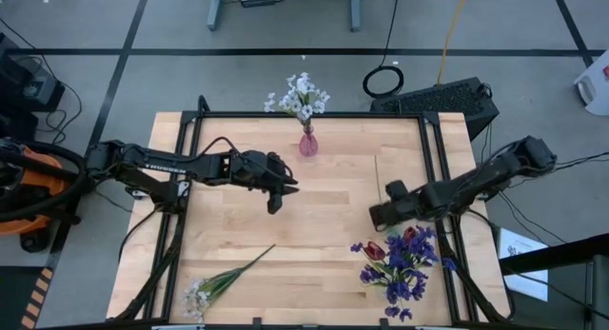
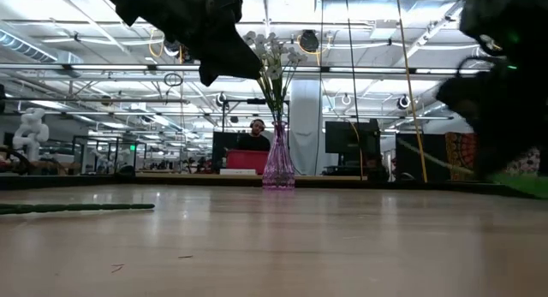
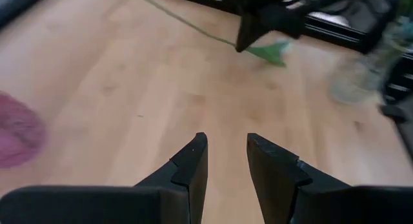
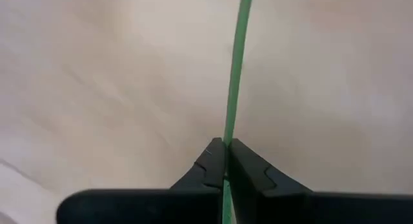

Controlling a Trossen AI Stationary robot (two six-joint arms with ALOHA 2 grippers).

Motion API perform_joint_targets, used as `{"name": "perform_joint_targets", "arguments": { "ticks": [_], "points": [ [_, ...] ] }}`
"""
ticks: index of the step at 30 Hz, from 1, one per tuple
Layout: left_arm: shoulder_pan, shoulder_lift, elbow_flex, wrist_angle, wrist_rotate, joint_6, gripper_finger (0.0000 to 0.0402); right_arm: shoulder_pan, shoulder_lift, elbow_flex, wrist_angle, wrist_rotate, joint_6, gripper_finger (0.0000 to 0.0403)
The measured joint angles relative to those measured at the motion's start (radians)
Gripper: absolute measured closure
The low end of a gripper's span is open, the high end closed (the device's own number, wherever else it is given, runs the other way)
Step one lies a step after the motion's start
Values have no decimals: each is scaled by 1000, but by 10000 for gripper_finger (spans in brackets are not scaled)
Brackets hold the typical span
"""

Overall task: Sort flowers into vase by color
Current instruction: Put the white tulip into the pink vase

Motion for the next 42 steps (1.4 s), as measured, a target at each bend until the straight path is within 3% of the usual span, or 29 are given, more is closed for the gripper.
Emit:
{"name": "perform_joint_targets", "arguments": {
  "ticks": [4,10,17,26,33,42],
  "points": [
    [0,0,0,1,-67,67,288,-88,-58,0,122,129,-126,401],
    [-4,0,0,3,-108,198,288,-233,-136,1,373,195,-320,402],
    [-64,0,33,8,-194,443,289,-334,-178,1,639,70,-373,402],
    [-183,0,178,10,-439,1018,289,-376,-174,1,820,18,-295,403],
    [-219,59,293,8,-443,1509,289,-375,-112,2,1105,-85,-288,403],
    [-219,227,468,4,-443,1794,289,-340,-43,69,1169,-154,-266,402]
  ]
}}
